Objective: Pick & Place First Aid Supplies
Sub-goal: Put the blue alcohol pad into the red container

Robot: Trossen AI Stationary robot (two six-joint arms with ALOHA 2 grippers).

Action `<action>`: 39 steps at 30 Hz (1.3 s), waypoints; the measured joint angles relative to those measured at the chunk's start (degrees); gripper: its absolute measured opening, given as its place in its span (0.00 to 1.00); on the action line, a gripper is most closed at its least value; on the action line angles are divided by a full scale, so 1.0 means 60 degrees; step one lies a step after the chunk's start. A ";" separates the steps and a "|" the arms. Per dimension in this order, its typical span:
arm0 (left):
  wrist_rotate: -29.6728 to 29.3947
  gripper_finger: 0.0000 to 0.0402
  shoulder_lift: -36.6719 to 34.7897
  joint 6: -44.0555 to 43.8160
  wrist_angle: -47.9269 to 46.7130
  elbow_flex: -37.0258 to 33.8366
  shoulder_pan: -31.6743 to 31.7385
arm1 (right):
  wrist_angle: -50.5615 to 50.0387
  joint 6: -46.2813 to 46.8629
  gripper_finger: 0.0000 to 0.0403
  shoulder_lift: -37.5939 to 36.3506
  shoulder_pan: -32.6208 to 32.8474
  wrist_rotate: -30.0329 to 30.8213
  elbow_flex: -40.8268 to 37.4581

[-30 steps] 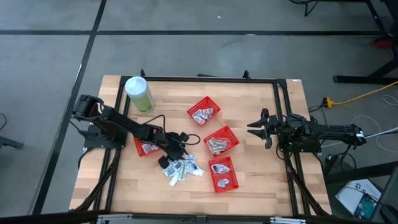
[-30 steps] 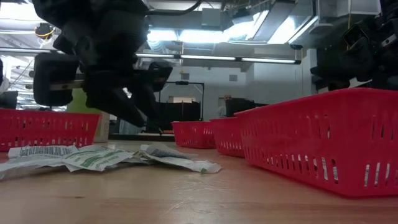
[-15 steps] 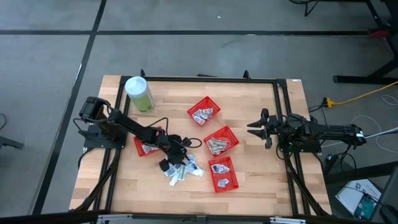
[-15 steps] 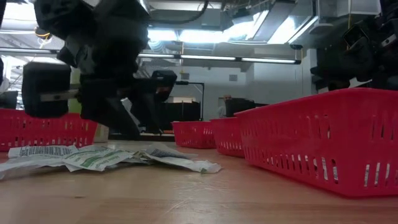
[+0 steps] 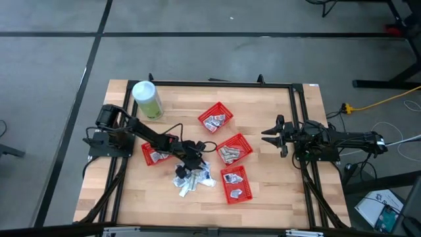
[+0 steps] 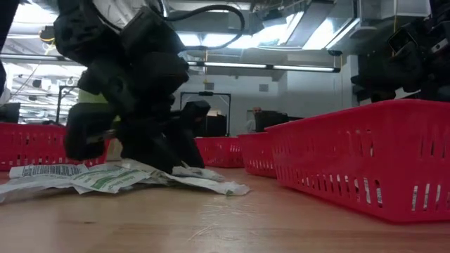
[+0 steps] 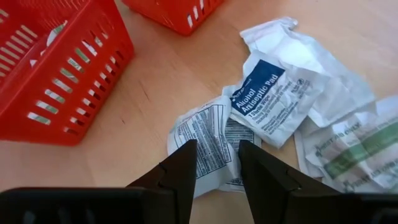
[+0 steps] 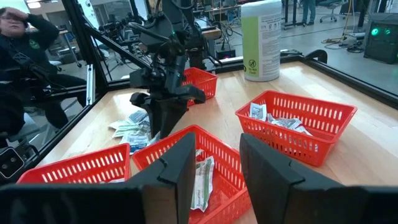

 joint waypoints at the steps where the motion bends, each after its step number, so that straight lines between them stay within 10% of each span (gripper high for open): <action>1: 0.0001 0.28 0.0055 -0.0088 0.0003 0.0000 0.0015 | 0.0000 0.0000 0.31 0.0000 -0.0003 -0.0004 0.0000; 19: -0.0972 0.01 -0.0510 -0.0073 -0.0222 -0.0076 0.0002 | 0.0000 0.0000 0.31 0.0000 0.0000 -0.0003 0.0000; 39: -0.4420 0.01 -0.0844 0.7376 0.1703 -0.0055 -0.1815 | 0.0000 0.0000 0.31 0.0000 0.0000 0.0000 0.0000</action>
